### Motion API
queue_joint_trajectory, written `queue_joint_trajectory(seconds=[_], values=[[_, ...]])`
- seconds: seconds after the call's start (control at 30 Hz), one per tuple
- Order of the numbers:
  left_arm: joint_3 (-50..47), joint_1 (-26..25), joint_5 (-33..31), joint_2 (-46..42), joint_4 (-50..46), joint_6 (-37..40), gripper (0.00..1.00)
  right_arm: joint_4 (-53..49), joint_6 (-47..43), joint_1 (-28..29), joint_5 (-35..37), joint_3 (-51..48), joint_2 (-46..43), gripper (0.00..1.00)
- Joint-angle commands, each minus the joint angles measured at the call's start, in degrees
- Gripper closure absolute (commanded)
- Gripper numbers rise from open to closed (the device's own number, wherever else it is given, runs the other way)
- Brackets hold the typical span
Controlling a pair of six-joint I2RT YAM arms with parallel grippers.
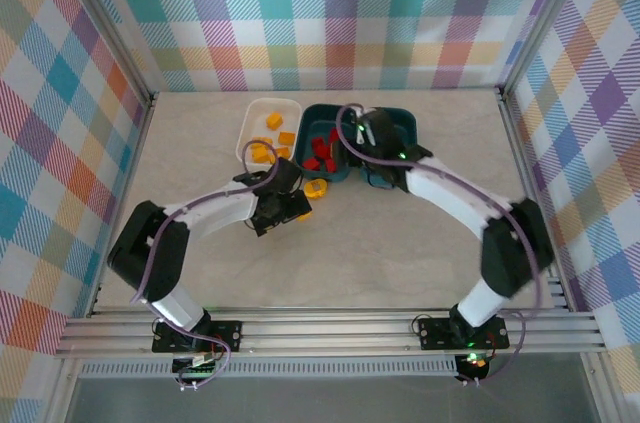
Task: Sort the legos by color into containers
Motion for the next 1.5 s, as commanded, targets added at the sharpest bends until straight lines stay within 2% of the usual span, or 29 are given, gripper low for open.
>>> queue_joint_trajectory(seconds=[0.0,0.17,0.33,0.47,0.7,0.83,1.3,1.47], values=[[3.66,-1.23,0.43,3.24,-0.83,0.55,0.05,3.23,4.58,0.32,3.34,-10.09,-6.31,0.3],[7.97,-1.28,-1.27,8.24,-1.97,1.36,0.08,3.17,5.37,0.32,5.41,-20.7,-14.29,0.3],[12.36,-1.28,0.75,14.13,-2.48,0.94,0.14,2.04,5.11,0.32,4.37,-23.26,-17.21,0.3],[15.41,-1.25,-1.09,17.68,-7.88,-0.23,0.19,5.12,7.88,0.32,7.58,-27.37,-19.19,0.3],[16.76,-1.27,-1.33,19.11,-8.17,-0.24,0.47,6.67,10.57,0.32,14.37,-31.42,-24.52,0.3],[16.74,-1.28,-1.2,18.19,-7.81,0.07,0.56,7.59,10.74,0.32,15.21,-32.9,-26.61,0.28],[13.92,-1.36,-0.41,10.78,-8.29,0.89,0.57,8.6,10.79,0.32,13.93,-32.66,-24.12,0.29],[17.03,-0.09,0.15,7.9,-10.37,3.79,0.57,9.05,10.61,0.32,13.52,-32.52,-23.46,0.29]])
